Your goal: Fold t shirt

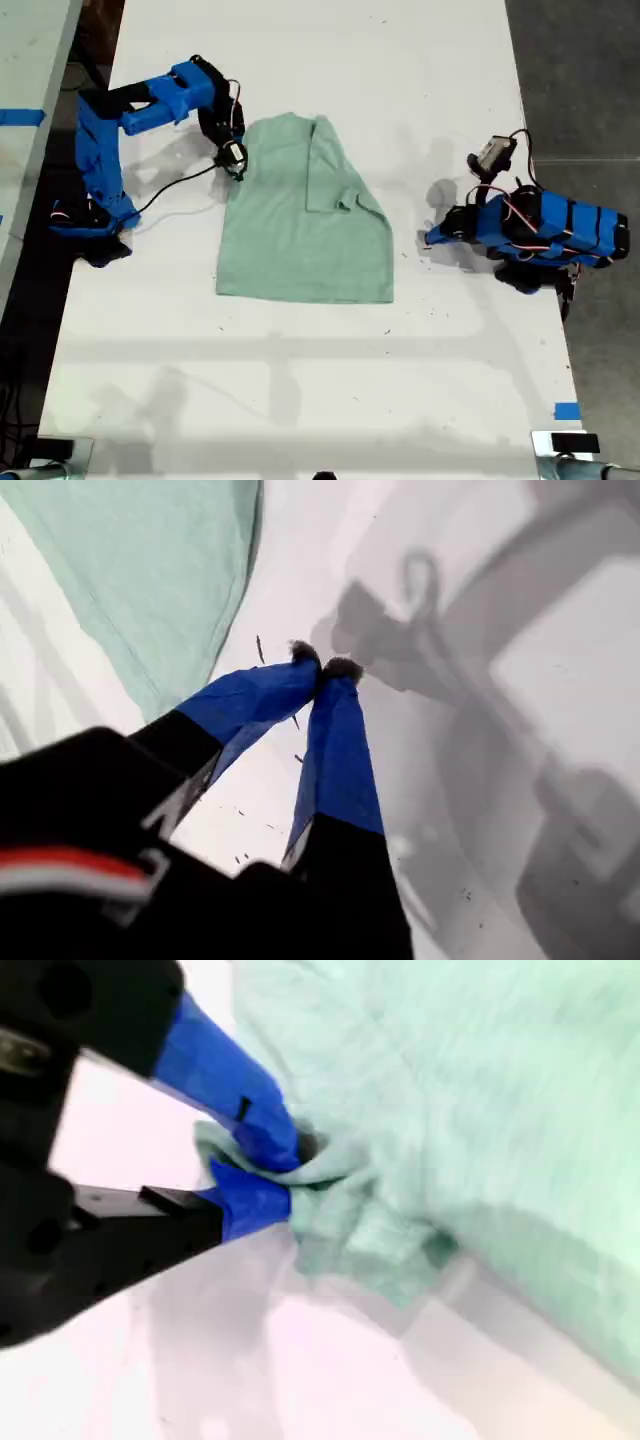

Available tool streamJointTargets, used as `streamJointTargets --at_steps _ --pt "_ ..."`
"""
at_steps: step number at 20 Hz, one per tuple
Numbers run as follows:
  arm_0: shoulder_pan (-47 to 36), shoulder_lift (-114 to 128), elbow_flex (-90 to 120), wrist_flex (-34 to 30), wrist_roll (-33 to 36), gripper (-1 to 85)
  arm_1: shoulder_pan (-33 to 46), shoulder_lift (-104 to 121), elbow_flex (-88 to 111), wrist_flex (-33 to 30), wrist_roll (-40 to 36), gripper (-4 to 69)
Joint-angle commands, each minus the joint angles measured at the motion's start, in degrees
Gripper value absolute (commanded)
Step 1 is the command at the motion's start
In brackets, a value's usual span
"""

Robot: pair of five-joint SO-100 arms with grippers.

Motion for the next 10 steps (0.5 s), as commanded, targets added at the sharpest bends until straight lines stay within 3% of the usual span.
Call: streamJointTargets --at_steps 1,3,6,8,10 --pt "10.02 1.23 -19.69 10.02 -4.92 -0.3 -0.44 0.44 1.93 -0.18 0.26 2.3" --pt "16.35 0.35 -24.08 9.32 -8.35 3.0 -0.44 0.44 1.93 -0.18 0.26 2.3" --pt "24.35 -0.88 -24.35 2.72 -10.55 5.1 -0.35 0.44 1.93 -0.18 0.18 2.3" --pt "28.30 -1.67 -24.43 -2.90 -9.93 19.0 -0.35 0.44 1.93 -0.18 0.18 2.3" --pt "29.53 -1.58 -24.79 -4.75 -8.26 24.4 -0.35 0.44 1.93 -0.18 0.18 2.3"
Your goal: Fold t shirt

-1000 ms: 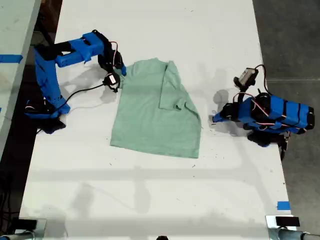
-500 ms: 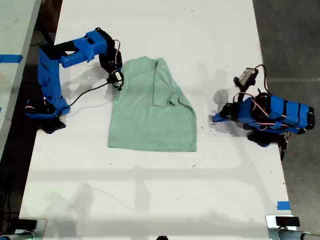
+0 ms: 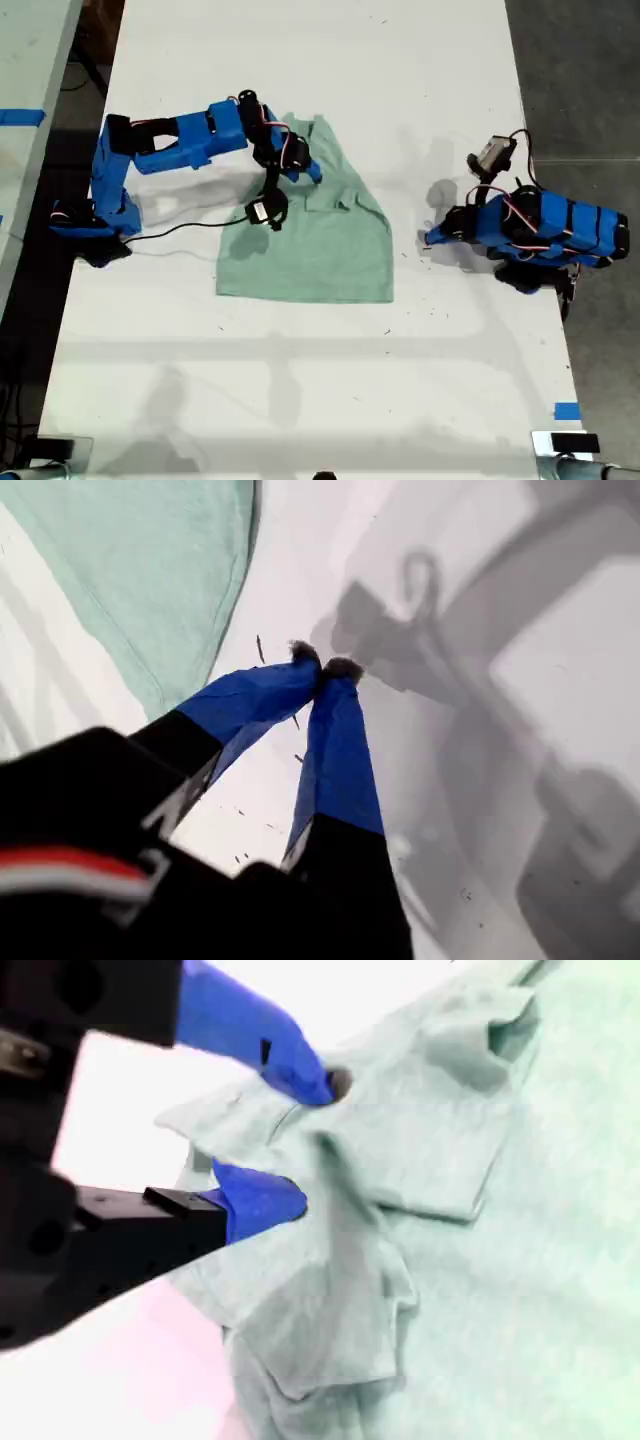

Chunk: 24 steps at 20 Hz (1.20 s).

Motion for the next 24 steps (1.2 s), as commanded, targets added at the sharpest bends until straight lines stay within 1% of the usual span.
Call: streamJointTargets --at_steps 1,2,3,4,6,7,8,9,12,13,14,15,16,17,18,19,20,21,22,23,24 --pt "1.49 2.90 -3.16 -2.29 1.14 24.2 -0.26 0.44 1.93 -0.18 0.18 2.3" --pt "0.62 5.10 -3.08 -1.14 1.93 22.3 -0.26 0.44 1.93 -0.18 0.18 2.3" --pt "-1.05 8.44 -2.81 1.23 2.29 9.2 -0.26 0.44 1.93 -0.18 0.18 2.3" --pt "-3.96 13.97 -0.62 4.48 0.79 -0.2 -0.26 0.44 1.93 -0.18 0.09 2.3" --pt "-10.02 28.65 5.45 8.44 1.23 -0.2 -0.26 0.44 1.93 -0.18 0.09 2.3" --pt "-12.83 37.71 10.81 8.88 1.58 -0.2 -0.26 0.44 1.93 -0.18 0.09 2.3" --pt "-14.33 48.34 19.25 7.73 0.97 -0.2 -0.26 0.44 1.93 -0.18 0.09 2.3" --pt "-13.62 60.82 31.46 2.99 -0.70 -0.2 -0.26 0.44 1.93 -0.18 0.09 2.3" --pt "-1.23 94.22 69.35 -13.89 -9.76 -0.3 -0.26 0.44 1.93 -0.18 0.18 2.3" --pt "1.67 103.80 81.30 -18.37 -12.66 -0.3 -0.26 0.44 1.93 -0.18 0.26 2.3" --pt "3.69 114.17 92.55 -21.53 -15.12 -0.3 -0.35 0.44 1.93 -0.18 0.26 2.3" --pt "5.45 127.35 103.10 -21.71 -17.93 -0.3 -0.35 0.44 1.93 -0.18 0.26 2.3" --pt "7.38 139.22 113.73 -20.21 -21.53 -0.3 -0.35 0.44 1.93 -0.18 0.35 2.3" --pt "9.84 136.41 114.79 -18.90 -22.76 -0.3 -0.26 0.44 2.02 -0.26 0.35 2.3" --pt "12.13 135.70 118.65 -21.01 -23.47 -0.2 -0.18 0.44 2.02 -0.26 0.44 2.3" --pt "13.27 139.04 123.13 -19.86 -26.72 0.7 -0.18 0.44 2.02 -0.26 0.44 2.3" --pt "13.18 138.52 124.28 -17.05 -28.21 5.9 -0.18 0.44 2.02 -0.26 0.44 2.3" --pt "13.54 138.60 124.54 -14.85 -28.92 12.8 -0.35 0.44 2.02 -0.26 0.53 2.3" --pt "15.21 138.69 124.63 -14.94 -29.97 16.2 -0.44 0.44 2.02 -0.26 0.62 2.3" --pt "16.08 138.69 126.39 -17.14 -34.63 17.3 -0.35 0.44 2.02 -0.26 0.53 2.3" --pt "16.35 138.69 127.62 -16.96 -41.31 17.3 -0.18 0.44 2.02 -0.26 0.35 2.3"
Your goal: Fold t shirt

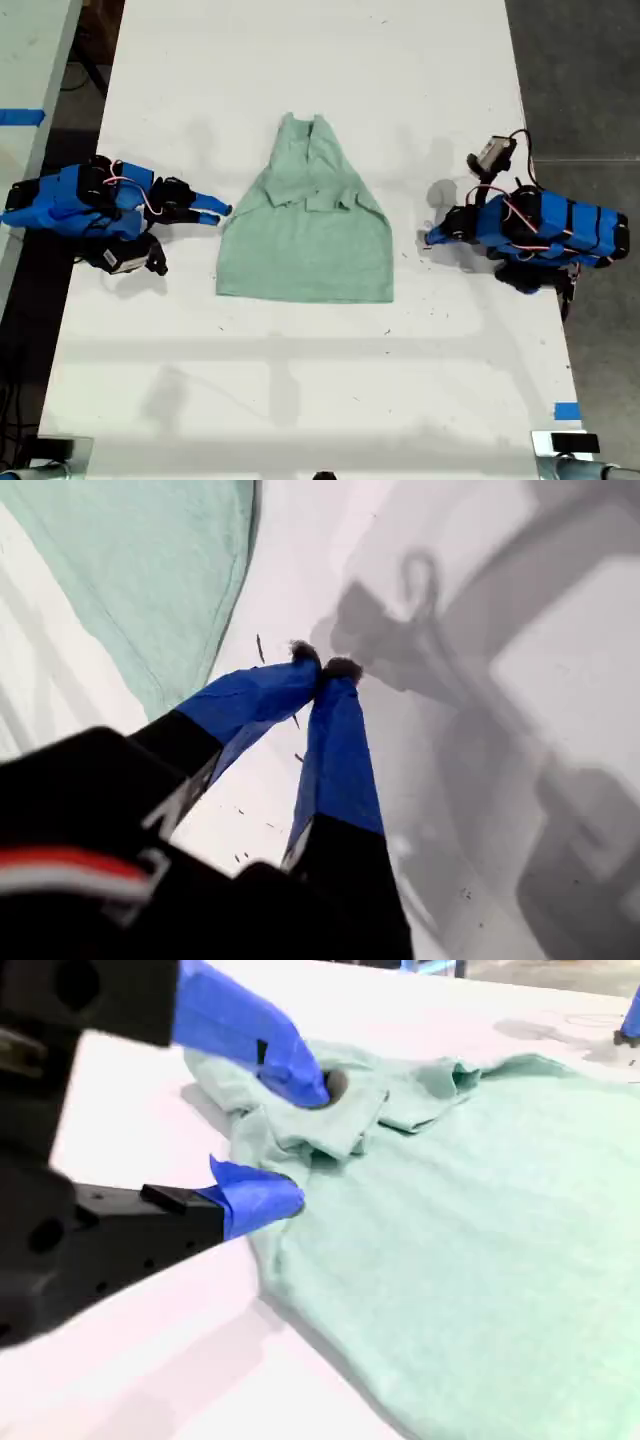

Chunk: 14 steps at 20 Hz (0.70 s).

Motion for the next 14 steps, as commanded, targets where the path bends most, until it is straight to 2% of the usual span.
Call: streamJointTargets --at_steps 1,2,14 --pt "0.09 0.44 1.49 -0.09 -3.96 18.6 -0.18 0.44 2.02 -0.26 0.44 2.3" --pt "0.44 0.53 0.70 0.53 2.29 18.9 -0.26 0.44 2.02 -0.26 0.44 2.3" --pt "0.97 0.53 1.23 0.26 3.16 18.9 -0.62 0.44 2.02 -0.26 0.26 2.3"
